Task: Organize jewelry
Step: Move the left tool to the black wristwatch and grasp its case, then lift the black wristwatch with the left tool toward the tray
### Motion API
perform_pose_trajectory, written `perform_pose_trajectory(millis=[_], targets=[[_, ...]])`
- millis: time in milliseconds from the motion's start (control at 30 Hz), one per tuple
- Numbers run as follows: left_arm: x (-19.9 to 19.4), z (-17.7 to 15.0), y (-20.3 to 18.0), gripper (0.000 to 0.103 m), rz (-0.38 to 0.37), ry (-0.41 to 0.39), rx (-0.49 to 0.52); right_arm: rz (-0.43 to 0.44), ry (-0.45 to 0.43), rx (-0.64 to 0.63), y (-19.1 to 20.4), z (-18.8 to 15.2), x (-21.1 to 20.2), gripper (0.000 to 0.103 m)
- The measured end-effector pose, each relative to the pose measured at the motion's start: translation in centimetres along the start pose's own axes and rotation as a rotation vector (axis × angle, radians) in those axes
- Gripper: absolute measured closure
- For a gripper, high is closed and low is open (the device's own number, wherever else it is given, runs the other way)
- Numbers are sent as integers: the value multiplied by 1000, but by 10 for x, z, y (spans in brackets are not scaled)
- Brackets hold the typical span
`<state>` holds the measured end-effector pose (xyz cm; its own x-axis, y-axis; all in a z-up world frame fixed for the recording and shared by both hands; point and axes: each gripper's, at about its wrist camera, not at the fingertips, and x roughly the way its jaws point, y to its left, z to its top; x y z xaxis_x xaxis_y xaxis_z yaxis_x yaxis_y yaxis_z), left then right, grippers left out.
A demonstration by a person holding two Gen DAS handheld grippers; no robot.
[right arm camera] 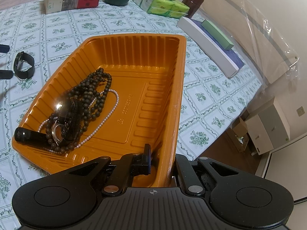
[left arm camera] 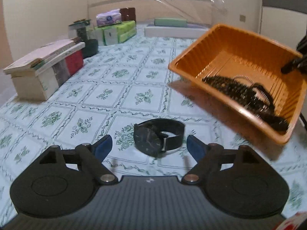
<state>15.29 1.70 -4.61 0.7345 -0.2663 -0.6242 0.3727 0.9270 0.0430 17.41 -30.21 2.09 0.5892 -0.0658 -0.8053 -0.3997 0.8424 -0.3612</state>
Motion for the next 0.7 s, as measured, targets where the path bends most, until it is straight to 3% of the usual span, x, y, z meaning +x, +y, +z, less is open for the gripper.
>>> perform_pose_trajectory(millis=[200,400,700], targets=[[19,-1,11,24,-80,-13,23,1,6,1,0,0,-1,97],[30,-2,15,36,-143,-32,51,-1,11,-2,0,0,0,97],[28,-6,13,56,-139,-43,52,-1,12,-2,0,0,0,97]])
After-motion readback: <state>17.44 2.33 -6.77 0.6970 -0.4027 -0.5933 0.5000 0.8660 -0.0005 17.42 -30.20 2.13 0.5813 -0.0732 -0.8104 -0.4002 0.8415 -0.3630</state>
